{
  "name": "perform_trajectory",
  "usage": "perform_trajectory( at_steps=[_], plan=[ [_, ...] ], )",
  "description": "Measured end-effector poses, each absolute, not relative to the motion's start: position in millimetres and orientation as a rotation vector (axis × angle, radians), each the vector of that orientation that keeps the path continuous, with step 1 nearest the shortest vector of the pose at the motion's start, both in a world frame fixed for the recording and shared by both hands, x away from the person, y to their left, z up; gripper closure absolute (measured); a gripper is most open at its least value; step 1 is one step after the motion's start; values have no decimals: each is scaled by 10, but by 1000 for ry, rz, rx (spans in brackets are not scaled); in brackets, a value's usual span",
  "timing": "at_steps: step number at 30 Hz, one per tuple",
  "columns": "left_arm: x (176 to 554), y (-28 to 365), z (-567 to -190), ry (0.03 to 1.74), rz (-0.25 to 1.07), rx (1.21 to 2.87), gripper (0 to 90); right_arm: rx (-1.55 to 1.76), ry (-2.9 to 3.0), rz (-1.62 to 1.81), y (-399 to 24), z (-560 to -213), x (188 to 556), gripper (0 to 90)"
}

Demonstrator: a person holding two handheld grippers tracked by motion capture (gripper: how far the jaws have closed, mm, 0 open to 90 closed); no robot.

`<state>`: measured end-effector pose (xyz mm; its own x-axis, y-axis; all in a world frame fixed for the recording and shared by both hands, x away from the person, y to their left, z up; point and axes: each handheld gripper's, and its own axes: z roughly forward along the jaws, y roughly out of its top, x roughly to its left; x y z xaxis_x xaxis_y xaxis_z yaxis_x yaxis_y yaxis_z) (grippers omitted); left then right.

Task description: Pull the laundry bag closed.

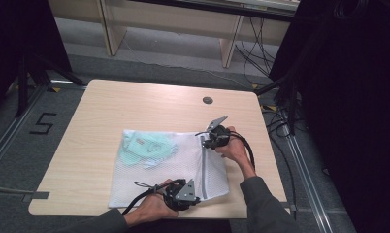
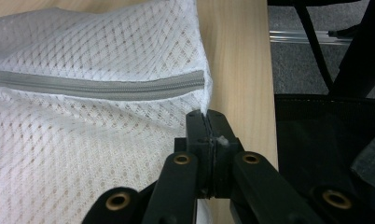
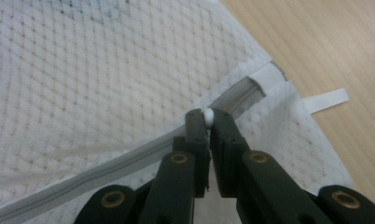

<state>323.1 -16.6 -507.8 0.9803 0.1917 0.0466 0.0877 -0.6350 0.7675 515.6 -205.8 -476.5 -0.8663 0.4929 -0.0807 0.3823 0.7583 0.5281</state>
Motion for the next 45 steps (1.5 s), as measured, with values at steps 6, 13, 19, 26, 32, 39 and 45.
perform_trajectory(
  at_steps=[6,13,19,26,32,39,45],
  plan=[
    [3229,-168,-5083,184,154,2269,890,647,2739,749,-2051,-4762,5211,867],
    [3227,-167,-5082,183,152,2268,890,665,2717,765,-2036,-4776,5279,867],
    [3226,-170,-5082,191,147,2262,890,676,2713,759,-2006,-4768,5313,866],
    [3207,-176,-5084,179,139,2274,891,706,2681,756,-2026,-4783,5362,866],
    [3212,-176,-5080,179,148,2275,891,731,2659,757,-2067,-4803,5407,867],
    [3221,-172,-5081,199,139,2259,890,736,2643,756,-2067,-4813,5432,867],
    [3241,-162,-5077,191,156,2271,890,718,2638,766,-2045,-4808,5438,867]
  ],
)
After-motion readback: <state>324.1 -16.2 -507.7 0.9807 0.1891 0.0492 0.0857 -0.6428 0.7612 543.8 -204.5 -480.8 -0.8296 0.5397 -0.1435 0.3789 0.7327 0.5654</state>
